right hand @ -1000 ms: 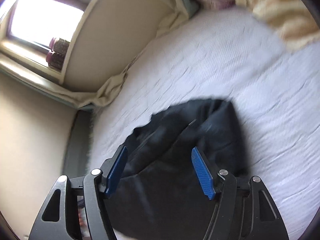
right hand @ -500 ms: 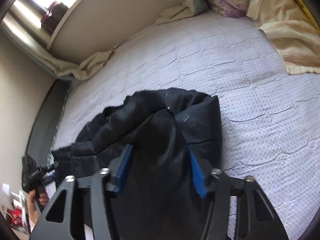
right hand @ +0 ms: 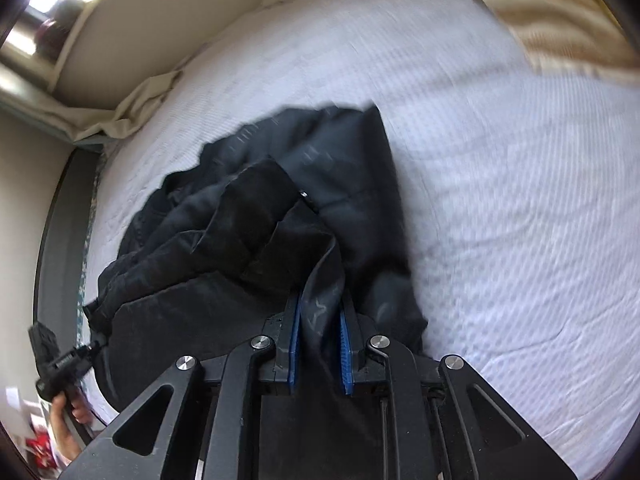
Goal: Fold large clothes
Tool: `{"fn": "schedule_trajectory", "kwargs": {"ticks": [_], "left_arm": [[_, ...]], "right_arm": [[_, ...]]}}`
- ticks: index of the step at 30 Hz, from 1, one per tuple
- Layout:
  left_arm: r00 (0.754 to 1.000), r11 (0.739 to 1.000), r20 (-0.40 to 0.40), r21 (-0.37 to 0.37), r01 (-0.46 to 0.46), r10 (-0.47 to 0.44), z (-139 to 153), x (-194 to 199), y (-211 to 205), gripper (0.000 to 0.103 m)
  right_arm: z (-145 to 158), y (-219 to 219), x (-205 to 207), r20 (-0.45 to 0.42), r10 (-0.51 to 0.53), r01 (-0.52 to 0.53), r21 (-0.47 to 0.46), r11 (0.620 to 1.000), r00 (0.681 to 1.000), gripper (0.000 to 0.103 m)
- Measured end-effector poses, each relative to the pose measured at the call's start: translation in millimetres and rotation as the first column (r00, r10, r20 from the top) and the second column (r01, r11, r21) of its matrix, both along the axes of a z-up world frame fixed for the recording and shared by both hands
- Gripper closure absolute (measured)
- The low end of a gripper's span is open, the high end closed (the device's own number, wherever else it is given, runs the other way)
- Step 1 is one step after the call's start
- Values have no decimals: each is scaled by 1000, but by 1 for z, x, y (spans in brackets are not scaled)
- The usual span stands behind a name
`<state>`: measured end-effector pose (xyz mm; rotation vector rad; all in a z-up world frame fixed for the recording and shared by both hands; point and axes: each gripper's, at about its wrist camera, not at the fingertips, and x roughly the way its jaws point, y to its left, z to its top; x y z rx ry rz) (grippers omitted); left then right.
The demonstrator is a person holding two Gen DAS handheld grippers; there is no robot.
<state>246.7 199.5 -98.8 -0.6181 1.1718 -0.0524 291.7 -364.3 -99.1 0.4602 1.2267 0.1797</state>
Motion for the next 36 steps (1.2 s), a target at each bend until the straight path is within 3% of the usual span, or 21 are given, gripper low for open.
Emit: {"fn": "schedule_trajectory", "kwargs": {"ticks": [3,8,10,11,12,13,15,19,21,23,25,27,31,36], "left_arm": [[1000,1000,-9,-29,-8,8,-14,1,3,84],[1000,999,-1,-31,-18,18,-9,-1,4,80],[1000,999,-3,-41,-19,19,-1,0,3,73],[1000,999,7,-48,-18,19,7,-1,5,60],[999,999,29,-46,-21,22,16,-2,6,54],[998,999,57,-31,-24,25,26,-4,7,46],[992,998,127,56,-24,16,52,-7,4,43],[960,970,275,243,-29,-40,93,-14,-19,30],[947,968,306,249,17,-96,98,-11,-37,29],[945,973,301,221,61,-128,93,-4,-51,29],[951,976,277,203,83,-139,82,6,-61,29],[958,974,253,212,81,-135,72,15,-68,29],[978,963,178,262,64,-113,42,28,-68,29],[984,966,120,239,98,-130,10,29,-64,31]], "right_arm": [[-16,-2,-1,-12,-12,13,28,1000,1000,92],[-17,-10,-2,-16,-44,45,85,995,999,90],[-11,-13,-3,-17,-50,51,116,992,999,74],[-6,-14,-3,-15,-47,49,136,989,999,66],[3,-14,-4,-1,-43,42,149,988,999,51],[12,-13,-6,16,-43,40,133,990,999,44],[35,-9,-10,70,-45,43,27,999,997,43],[84,9,-23,289,-25,92,-219,971,957,43],[104,29,-26,403,58,57,-269,962,914,43],[108,46,-22,425,118,-6,-257,966,898,52],[100,63,-13,394,166,-75,-236,969,904,70],[85,73,-3,340,176,-93,-247,965,924,77],[52,79,12,251,179,-101,-294,950,951,78],[14,78,19,168,180,-117,-331,936,969,84]]}}
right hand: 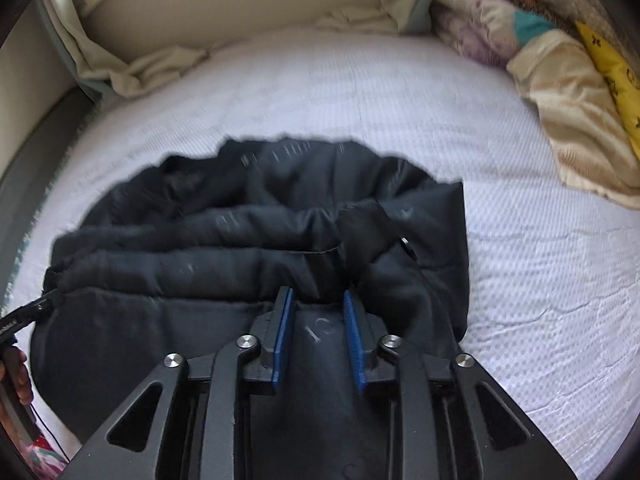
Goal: Fold large clothes
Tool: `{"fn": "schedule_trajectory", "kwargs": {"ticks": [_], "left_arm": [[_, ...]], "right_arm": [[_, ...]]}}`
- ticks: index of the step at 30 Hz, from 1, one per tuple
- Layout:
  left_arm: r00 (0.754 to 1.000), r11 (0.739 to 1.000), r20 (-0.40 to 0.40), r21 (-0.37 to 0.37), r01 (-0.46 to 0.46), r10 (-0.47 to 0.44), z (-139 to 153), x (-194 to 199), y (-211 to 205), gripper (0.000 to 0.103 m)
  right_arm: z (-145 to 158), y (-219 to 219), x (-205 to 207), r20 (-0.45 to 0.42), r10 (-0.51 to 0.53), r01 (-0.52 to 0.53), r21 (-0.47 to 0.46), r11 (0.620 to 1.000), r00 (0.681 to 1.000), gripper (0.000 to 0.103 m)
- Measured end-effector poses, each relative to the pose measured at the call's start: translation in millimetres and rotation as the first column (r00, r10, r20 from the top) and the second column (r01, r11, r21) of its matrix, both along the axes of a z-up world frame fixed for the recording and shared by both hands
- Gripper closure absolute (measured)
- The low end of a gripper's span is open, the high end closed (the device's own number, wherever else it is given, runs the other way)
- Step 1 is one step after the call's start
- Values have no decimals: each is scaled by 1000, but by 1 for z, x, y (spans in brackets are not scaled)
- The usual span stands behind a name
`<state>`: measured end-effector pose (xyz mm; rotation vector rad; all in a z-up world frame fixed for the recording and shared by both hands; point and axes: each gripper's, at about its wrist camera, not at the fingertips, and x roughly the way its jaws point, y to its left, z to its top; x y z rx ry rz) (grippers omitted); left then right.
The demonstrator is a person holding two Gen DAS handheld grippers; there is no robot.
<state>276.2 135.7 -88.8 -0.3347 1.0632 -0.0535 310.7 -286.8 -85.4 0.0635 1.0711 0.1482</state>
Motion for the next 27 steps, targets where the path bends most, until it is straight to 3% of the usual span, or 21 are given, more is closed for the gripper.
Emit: {"fn": "schedule_trajectory", "kwargs": {"ticks": [7,15,20,23,26,27], "left_arm": [[1000,1000,4,11,15,-15,-9,-2,-1,33],[996,992,78,122,25,-35,-18,-12,-12,33],[991,984,127,177,22,-45,-22,-16,-16,32],[994,983,103,182,19,-38,-15,-12,-17,32],[997,983,73,181,23,-37,0,-10,-17,27],[997,982,73,188,21,-35,5,-11,-18,27]], "right_arm": [[-21,-5,-2,12,2,-2,17,1000,1000,85],[-32,5,-14,113,23,-18,-44,999,993,86],[-37,-2,-13,148,21,-23,11,1000,989,86],[-32,-6,-9,118,8,-14,50,999,993,86],[-16,-13,-6,62,-32,24,114,993,998,81],[-6,-12,-6,54,-34,27,127,992,998,69]]}}
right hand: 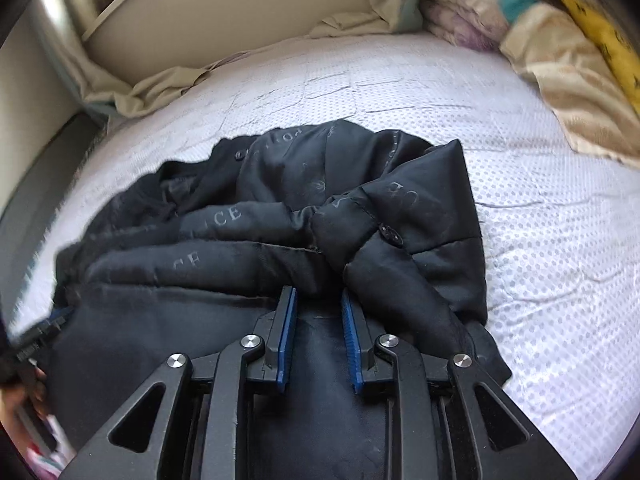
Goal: Fold large clothes
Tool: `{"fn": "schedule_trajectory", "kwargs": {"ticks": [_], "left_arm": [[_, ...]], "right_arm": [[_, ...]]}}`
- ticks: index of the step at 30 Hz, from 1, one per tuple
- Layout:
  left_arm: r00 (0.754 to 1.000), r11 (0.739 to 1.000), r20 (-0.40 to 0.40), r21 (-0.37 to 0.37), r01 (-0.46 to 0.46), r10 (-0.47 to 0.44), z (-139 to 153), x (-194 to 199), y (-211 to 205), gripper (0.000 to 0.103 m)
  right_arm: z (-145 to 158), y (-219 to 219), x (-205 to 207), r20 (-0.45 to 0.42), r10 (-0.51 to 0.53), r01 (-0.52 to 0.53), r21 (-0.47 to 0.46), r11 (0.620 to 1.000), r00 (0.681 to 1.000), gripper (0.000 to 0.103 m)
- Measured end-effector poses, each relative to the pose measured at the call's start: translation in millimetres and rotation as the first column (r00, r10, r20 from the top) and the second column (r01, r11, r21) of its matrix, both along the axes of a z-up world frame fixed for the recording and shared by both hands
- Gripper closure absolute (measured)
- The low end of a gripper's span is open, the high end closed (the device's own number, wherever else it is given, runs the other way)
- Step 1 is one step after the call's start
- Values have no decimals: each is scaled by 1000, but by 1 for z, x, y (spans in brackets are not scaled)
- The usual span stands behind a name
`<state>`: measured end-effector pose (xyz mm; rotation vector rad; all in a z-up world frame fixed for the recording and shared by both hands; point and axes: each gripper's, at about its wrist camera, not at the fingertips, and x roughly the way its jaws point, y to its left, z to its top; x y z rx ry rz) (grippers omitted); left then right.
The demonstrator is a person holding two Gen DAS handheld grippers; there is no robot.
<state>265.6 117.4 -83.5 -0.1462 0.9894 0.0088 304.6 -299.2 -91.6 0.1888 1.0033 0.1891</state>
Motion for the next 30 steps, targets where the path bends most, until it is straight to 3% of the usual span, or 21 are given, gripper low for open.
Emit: {"fn": "schedule_trajectory", "kwargs": {"ticks": [1,3,6,8,11,14,17,22,30], "left_arm": [[1000,1000,10,10,-5,5,9,-2,-1,25],[999,1000,39,17,-17,17,23,-6,-3,22],[994,1000,107,2,-6,6,47,-19,-14,17],[992,999,122,-10,38,-36,55,-26,-26,16],[986,991,102,-22,136,-133,54,-35,-55,14],[980,980,18,-16,200,-200,30,-35,-80,14],[980,980,-19,25,197,-197,10,-33,-85,10],[983,982,-37,66,180,-177,-7,-30,-82,3],[983,982,-49,62,178,-175,-21,-28,-76,1]], "right_arm": [[12,2,-3,17,2,-2,13,1000,1000,52],[38,11,-15,94,9,-7,-17,1000,995,43],[68,35,-36,199,85,-73,-67,995,976,42],[74,52,-44,214,145,-134,-64,989,966,42],[64,82,-52,187,243,-233,-71,970,952,43],[40,106,-52,122,296,-283,-115,952,947,43],[12,118,-51,76,310,-291,-199,936,948,43],[-16,128,-57,91,337,-300,-287,910,937,43],[-31,127,-60,114,342,-297,-298,907,933,42]]}}
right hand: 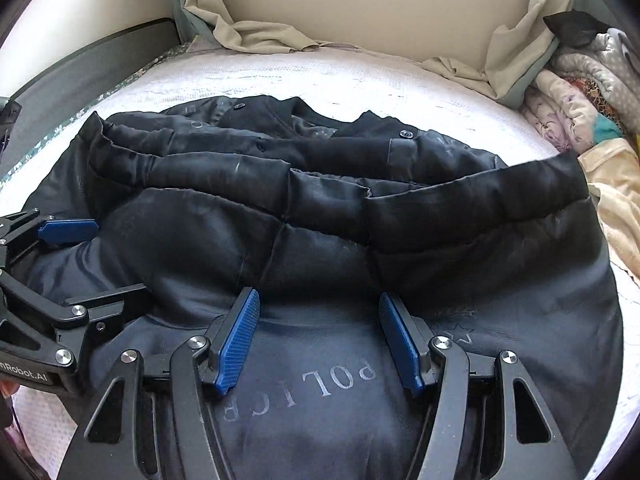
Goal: Fold large clothes
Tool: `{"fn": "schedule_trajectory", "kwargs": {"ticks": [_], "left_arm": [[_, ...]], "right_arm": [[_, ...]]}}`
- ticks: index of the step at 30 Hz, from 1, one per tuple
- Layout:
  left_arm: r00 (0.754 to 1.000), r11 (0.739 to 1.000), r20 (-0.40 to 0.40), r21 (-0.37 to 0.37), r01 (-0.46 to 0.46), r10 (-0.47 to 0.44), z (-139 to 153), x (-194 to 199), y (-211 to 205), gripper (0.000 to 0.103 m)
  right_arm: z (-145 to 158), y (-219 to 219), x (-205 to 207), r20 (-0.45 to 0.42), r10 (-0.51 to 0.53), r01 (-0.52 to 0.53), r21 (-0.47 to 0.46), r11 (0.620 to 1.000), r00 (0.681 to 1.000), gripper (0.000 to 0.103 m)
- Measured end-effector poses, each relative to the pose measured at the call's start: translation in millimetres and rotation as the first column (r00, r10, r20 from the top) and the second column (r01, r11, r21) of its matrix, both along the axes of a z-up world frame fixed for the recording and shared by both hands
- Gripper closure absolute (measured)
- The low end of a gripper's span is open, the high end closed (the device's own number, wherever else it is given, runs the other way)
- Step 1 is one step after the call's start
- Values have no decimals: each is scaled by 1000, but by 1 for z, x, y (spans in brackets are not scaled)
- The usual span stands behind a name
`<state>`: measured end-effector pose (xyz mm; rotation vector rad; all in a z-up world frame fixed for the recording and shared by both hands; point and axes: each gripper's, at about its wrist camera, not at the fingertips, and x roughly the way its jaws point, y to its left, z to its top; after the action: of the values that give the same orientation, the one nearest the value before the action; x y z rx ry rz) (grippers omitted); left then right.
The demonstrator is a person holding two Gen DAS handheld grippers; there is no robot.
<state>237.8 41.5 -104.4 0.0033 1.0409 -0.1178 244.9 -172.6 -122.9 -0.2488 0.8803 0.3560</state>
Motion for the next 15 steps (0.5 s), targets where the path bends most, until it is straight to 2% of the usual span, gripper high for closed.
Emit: {"fn": "schedule_trajectory", "kwargs": {"ticks": [5,7,9,11,14,15], "left_arm": [[1000,1000,-22,-19,-8,7,7,2,1,0],[999,999,-30,-43,-14,13,13,3,5,0],[999,996,-28,-82,-31,29,21,4,10,0],[999,993,-21,-103,-51,49,27,4,16,1],[996,990,-3,-115,-84,85,35,3,26,1],[995,989,2,-118,-94,95,37,3,29,1]], "right_arm": [[11,-3,5,-56,-12,13,25,1000,998,42],[23,-5,6,-92,-7,12,51,999,996,41],[38,-10,6,-90,6,2,91,996,996,41],[56,-16,5,-54,12,-5,124,992,998,41],[85,-35,7,55,-32,25,131,991,998,41],[89,-42,11,65,-55,46,135,990,996,41]]}}
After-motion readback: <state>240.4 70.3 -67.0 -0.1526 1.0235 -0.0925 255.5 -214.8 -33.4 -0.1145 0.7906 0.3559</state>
